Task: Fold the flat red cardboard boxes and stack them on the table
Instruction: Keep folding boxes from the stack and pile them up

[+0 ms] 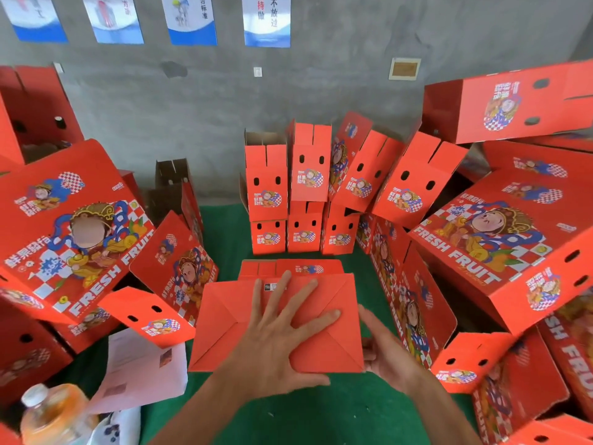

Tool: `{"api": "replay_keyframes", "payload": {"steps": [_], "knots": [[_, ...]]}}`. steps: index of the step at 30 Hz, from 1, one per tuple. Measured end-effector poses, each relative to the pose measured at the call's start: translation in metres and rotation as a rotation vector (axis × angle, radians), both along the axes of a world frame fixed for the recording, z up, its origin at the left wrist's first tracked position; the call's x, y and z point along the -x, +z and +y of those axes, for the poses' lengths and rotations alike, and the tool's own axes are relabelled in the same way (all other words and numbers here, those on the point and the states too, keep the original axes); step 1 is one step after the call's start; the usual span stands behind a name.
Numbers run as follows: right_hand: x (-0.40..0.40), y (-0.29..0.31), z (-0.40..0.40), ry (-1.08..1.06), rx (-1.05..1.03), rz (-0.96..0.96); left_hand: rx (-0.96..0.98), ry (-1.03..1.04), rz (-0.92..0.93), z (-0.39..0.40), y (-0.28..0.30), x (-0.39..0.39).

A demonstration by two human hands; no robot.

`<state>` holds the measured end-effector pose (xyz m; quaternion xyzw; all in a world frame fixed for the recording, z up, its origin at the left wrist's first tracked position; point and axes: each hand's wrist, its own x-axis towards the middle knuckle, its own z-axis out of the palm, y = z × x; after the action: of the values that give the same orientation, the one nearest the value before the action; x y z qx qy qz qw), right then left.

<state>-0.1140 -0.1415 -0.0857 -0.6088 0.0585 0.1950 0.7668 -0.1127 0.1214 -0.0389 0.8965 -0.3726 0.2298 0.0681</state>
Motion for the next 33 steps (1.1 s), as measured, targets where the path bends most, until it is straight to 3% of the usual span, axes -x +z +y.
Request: {"api": "replay_keyframes", "payload": {"steps": [2,4,7,9,15,19,25,33], "knots": [[-0.003,0.008,0.000,-0.027,-0.011,-0.066,0.123,-0.005,0.005,0.004,0.002,0.000],[-0.006,0.016,0.004,-0.128,0.034,-0.153,0.371,0.021,0.131,0.006,0.000,0.003],[-0.014,0.033,0.020,-0.218,0.280,-0.359,0.841,0.144,0.392,0.007,0.005,0.001],[-0.020,0.051,0.036,-0.192,0.456,-0.536,1.003,0.172,0.428,0.011,0.015,-0.008],[-0.046,0.103,0.082,-0.151,0.947,-1.068,1.145,0.183,0.451,0.033,0.039,-0.030],[-0.049,0.141,0.117,-0.163,1.070,-1.337,1.135,0.213,0.271,0.061,0.048,-0.023],[-0.040,0.195,0.196,-0.151,0.889,-1.722,1.134,0.277,-0.040,0.130,0.082,0.022],[0.012,0.266,0.351,0.134,0.436,-1.967,1.006,0.625,-0.454,0.260,0.146,0.131]]}}
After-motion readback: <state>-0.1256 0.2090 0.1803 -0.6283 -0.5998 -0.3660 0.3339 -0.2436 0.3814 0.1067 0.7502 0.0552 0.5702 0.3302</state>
